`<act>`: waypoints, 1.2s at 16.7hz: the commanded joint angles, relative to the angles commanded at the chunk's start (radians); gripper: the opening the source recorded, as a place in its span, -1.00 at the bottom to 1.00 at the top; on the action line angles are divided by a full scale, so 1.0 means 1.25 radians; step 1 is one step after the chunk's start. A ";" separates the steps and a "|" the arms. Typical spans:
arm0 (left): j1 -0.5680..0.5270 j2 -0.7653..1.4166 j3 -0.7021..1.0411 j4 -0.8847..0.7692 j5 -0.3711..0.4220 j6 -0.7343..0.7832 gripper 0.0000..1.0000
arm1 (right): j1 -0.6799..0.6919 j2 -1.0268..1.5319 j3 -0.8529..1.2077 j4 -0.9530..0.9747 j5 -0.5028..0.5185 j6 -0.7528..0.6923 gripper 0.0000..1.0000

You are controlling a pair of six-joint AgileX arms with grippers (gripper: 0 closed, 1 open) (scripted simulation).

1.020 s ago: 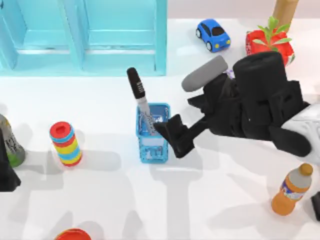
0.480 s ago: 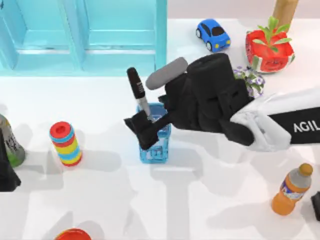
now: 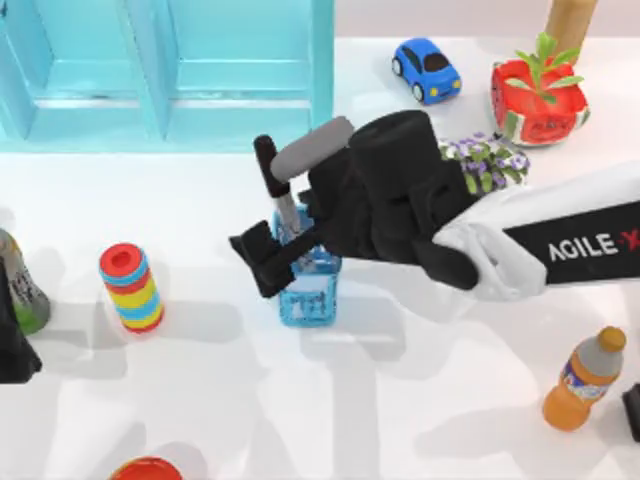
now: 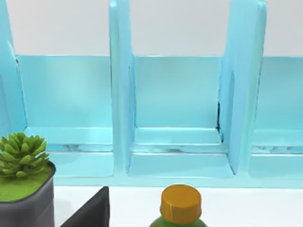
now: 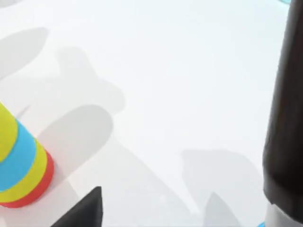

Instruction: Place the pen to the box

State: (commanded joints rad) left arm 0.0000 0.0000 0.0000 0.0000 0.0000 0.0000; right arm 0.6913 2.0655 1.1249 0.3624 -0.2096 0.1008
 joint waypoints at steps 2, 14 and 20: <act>0.000 0.000 0.000 0.000 0.000 0.000 1.00 | 0.000 0.000 0.000 0.000 0.000 0.000 0.55; 0.000 0.000 0.000 0.000 0.000 0.000 1.00 | 0.000 0.000 0.000 0.000 0.000 0.000 -1.00; 0.000 0.000 0.000 0.000 0.000 0.000 1.00 | 0.000 0.000 0.000 0.000 0.000 0.000 -1.00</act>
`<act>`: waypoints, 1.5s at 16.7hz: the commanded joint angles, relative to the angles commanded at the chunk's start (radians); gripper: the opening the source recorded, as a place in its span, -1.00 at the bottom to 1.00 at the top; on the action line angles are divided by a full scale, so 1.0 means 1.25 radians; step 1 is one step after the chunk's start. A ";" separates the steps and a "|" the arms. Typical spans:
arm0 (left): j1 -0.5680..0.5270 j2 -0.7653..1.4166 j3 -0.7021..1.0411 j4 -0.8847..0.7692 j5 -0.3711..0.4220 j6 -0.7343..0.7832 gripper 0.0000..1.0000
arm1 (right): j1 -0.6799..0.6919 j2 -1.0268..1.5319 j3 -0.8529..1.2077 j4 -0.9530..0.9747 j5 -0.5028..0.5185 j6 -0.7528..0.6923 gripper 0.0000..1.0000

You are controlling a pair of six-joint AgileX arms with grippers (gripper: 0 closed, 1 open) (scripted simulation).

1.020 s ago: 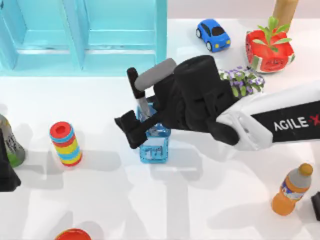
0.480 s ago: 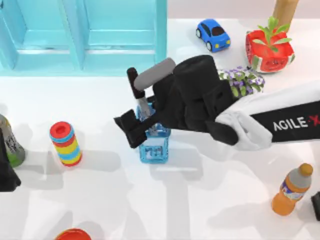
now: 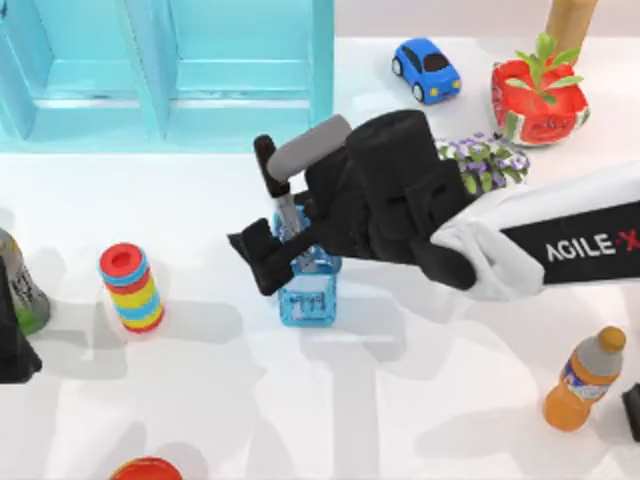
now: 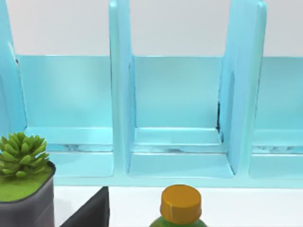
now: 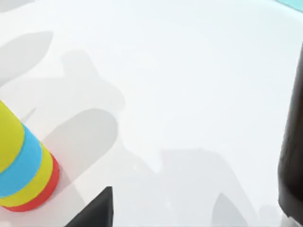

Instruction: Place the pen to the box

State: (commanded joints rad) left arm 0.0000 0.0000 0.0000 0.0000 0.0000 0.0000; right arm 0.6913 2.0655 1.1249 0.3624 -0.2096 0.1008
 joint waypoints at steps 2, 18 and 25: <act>0.000 0.000 0.000 0.000 0.000 0.000 1.00 | -0.001 -0.006 0.004 -0.002 -0.003 0.002 -1.00; 0.000 0.000 0.000 0.000 0.000 0.000 1.00 | -0.287 -0.411 0.029 -0.496 -0.245 -0.175 -1.00; 0.000 0.000 0.000 0.000 0.000 0.000 1.00 | -0.372 -0.438 0.018 -0.527 -0.278 -0.226 -1.00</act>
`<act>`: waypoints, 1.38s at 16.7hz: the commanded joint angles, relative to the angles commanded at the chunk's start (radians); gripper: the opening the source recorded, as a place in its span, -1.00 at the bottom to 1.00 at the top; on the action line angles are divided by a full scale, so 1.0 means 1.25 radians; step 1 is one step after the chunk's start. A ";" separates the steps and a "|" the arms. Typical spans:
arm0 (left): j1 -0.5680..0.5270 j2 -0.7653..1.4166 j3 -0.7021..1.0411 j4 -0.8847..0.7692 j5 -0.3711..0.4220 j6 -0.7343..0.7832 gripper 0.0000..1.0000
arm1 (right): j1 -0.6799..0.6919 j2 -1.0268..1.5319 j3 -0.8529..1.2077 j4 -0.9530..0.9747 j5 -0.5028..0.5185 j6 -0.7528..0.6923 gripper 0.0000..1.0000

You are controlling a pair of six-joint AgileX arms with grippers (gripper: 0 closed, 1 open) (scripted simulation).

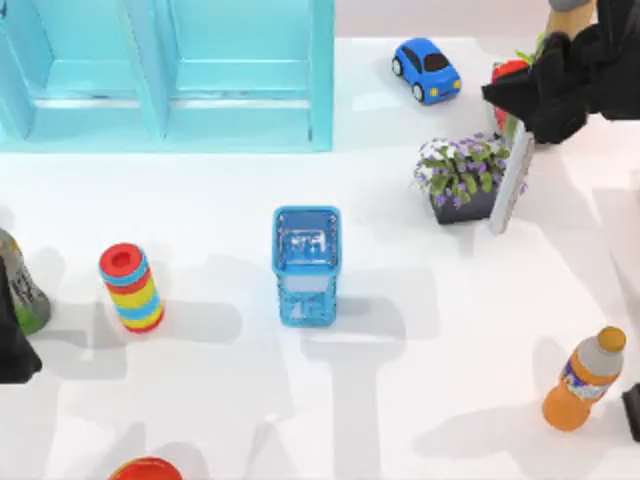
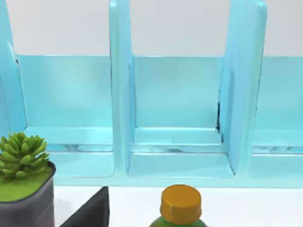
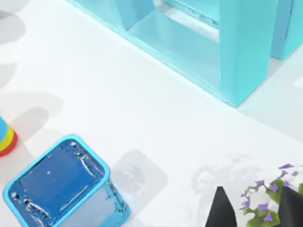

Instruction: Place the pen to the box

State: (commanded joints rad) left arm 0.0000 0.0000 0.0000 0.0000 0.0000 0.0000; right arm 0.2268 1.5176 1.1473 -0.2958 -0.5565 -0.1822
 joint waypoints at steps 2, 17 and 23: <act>0.000 0.000 0.000 0.000 0.000 0.000 1.00 | -0.095 -0.029 -0.011 -0.031 -0.031 -0.050 -1.00; 0.000 0.000 0.000 0.000 0.000 0.000 1.00 | -0.745 -0.285 -0.136 -0.226 -0.214 -0.371 -1.00; 0.000 0.000 0.000 0.000 0.000 0.000 1.00 | -0.721 -0.268 -0.171 -0.167 -0.199 -0.351 -1.00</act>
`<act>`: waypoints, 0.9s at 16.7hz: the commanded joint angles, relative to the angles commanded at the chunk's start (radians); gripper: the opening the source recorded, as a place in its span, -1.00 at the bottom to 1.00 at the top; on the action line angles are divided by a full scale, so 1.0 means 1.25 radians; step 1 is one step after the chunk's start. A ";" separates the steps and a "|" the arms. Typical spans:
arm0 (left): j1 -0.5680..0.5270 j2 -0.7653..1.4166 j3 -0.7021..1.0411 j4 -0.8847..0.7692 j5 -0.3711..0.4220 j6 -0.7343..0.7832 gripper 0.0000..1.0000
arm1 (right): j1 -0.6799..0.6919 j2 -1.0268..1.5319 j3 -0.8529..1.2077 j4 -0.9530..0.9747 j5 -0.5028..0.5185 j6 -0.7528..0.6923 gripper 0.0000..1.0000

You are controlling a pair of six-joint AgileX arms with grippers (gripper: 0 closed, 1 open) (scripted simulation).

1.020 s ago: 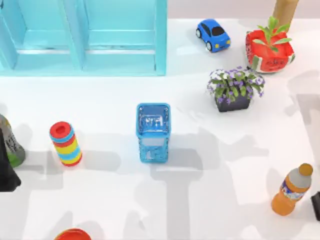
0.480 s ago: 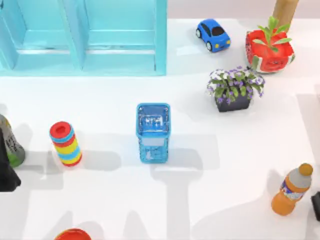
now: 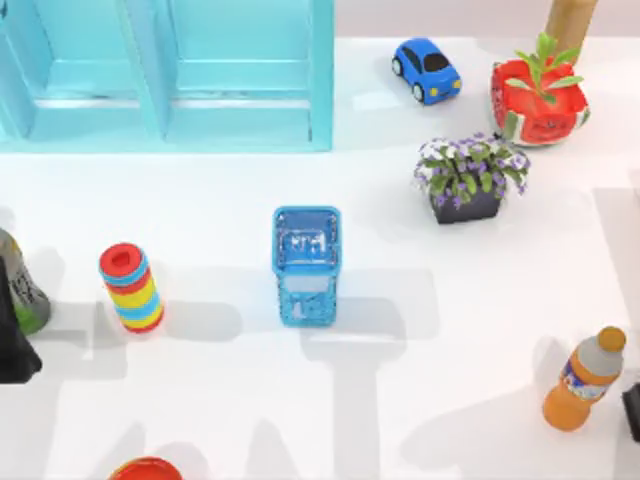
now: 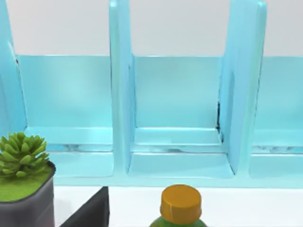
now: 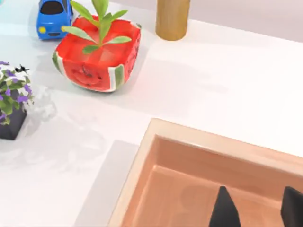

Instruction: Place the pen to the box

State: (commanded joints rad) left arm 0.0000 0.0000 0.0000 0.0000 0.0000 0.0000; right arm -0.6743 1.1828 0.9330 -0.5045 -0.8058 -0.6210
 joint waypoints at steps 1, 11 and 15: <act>0.000 0.000 0.000 0.000 0.000 0.000 1.00 | 0.009 0.007 -0.019 0.036 0.008 0.009 -1.00; 0.000 0.000 0.000 0.000 0.000 0.000 1.00 | 0.058 0.044 -0.124 0.218 0.048 0.061 -1.00; 0.000 0.000 0.000 0.000 0.000 0.000 1.00 | 0.058 0.044 -0.124 0.218 0.048 0.061 -0.40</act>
State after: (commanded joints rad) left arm 0.0000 0.0000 0.0000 0.0000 0.0000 0.0000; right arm -0.6012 1.2384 0.7784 -0.2319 -0.7455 -0.5450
